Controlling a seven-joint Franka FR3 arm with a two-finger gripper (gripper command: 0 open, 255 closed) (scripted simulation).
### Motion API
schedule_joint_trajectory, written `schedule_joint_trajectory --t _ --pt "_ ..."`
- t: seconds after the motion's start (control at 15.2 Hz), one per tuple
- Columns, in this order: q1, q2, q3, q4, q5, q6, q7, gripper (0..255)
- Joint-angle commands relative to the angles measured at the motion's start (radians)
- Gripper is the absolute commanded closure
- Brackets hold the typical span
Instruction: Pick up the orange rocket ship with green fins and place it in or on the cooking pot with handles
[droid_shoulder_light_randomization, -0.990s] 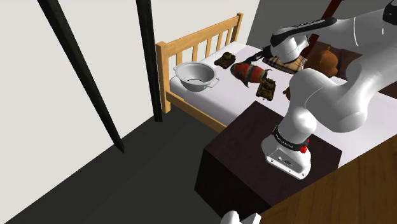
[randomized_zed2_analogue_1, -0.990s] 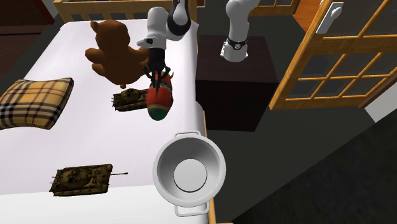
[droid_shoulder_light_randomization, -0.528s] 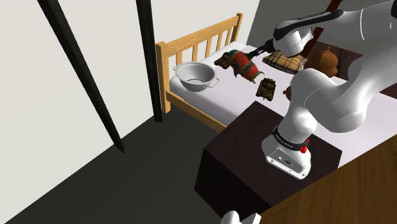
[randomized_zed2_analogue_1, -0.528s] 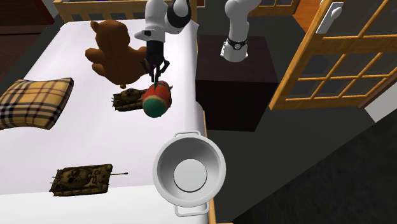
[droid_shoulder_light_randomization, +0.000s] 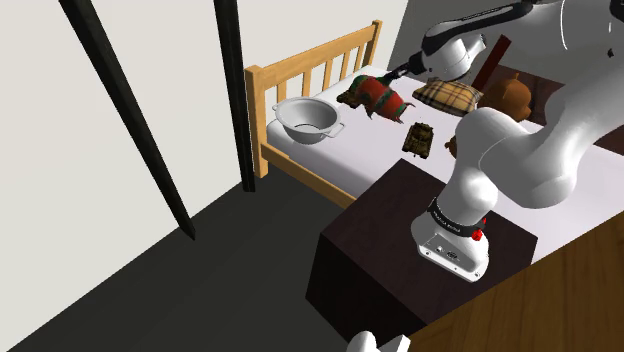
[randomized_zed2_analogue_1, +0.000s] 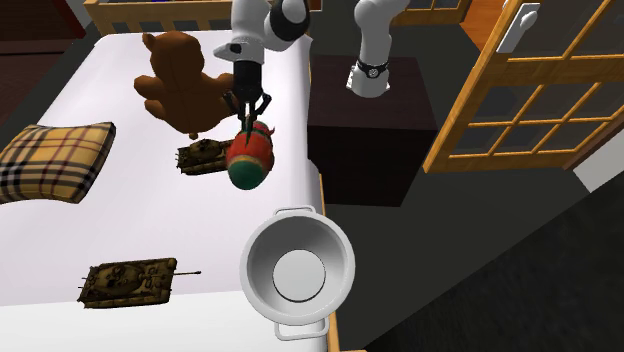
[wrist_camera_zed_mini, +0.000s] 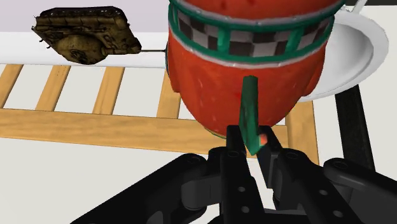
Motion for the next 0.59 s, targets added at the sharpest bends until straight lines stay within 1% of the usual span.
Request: schedule_joint_trajectory --t 0.0,0.26,0.53 --pt "0.060 0.024 -0.003 0.006 0.017 0.032 0.033 255" --pt "0.210 0.073 -0.040 0.034 0.056 0.087 0.097 255" --pt "0.383 0.122 -0.105 0.082 0.094 0.127 0.162 255"
